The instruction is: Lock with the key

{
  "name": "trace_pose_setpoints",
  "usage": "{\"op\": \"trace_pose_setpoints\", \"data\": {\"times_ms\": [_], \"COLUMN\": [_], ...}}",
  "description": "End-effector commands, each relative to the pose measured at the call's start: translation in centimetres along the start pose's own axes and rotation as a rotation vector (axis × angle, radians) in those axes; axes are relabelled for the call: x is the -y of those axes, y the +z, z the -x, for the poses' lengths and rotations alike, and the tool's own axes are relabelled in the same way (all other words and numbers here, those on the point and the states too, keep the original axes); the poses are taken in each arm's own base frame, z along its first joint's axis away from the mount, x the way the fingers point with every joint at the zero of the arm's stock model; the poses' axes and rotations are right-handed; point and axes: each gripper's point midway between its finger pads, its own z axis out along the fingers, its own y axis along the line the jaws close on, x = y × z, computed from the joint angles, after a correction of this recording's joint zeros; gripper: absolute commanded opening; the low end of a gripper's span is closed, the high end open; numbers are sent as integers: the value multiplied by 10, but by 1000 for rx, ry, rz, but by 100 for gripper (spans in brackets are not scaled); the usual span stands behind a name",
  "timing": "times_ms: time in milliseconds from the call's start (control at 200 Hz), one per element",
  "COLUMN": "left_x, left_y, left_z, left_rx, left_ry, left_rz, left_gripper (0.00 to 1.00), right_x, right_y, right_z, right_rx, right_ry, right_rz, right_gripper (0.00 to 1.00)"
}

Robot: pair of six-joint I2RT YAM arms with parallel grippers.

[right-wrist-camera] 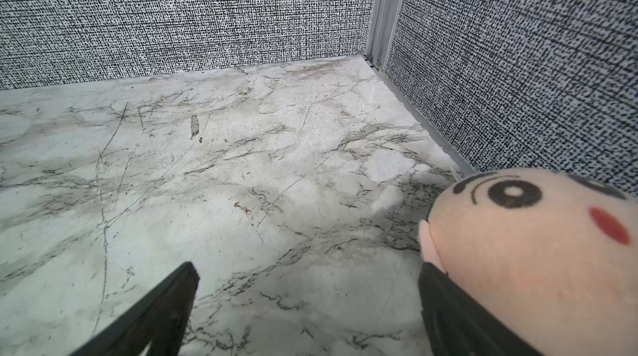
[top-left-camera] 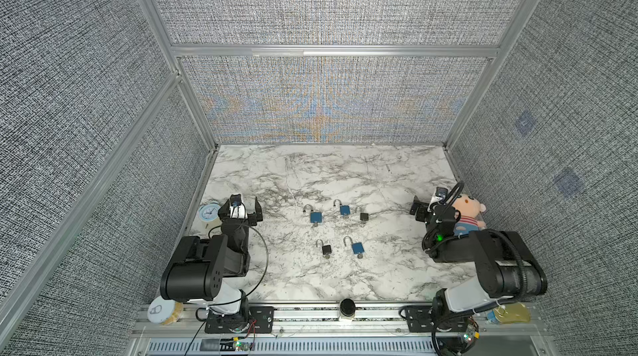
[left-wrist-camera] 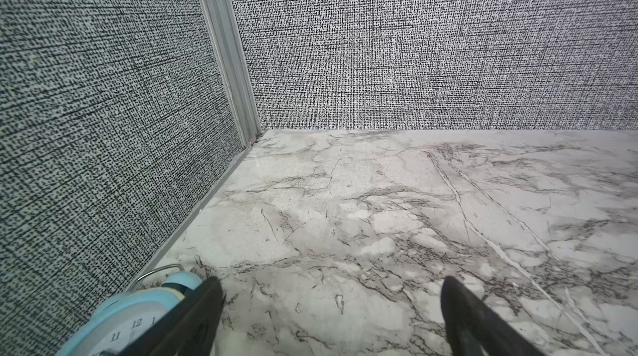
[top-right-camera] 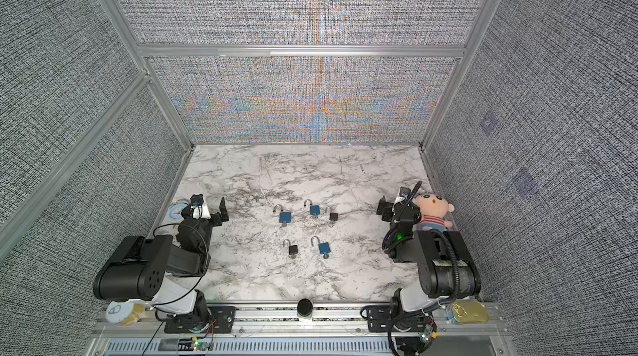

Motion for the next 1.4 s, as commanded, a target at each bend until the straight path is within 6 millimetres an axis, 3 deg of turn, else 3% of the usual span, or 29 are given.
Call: {"op": "trace_pose_setpoints", "data": {"times_ms": [0,1075,1206,1271,1321,1396], "left_x": [0,-4,-10,-19,-30,-16], "left_y": [0,0,3,9,10,16], "left_z": [10,11,27,50,67,93], "left_rx": [40,43,17,3,6,13], "left_ry": [-7,-9,-18,-44,-159,-116], "left_rz": [1,19,53,103,163,78], "left_gripper": [99,97,88,84,80,76], "right_x": [0,-2,-7,-4,-1,-8], "right_y": [2,0,-8,-13,-18,-26], "right_z": [6,8,30,45,62,80], "right_rx": [20,28,37,31,41,41], "right_ry": [1,0,-52,-67,-50,-36], "right_rz": [-6,5,-21,-82,-143,-157], "right_gripper": [99,99,99,99,99,96]}}
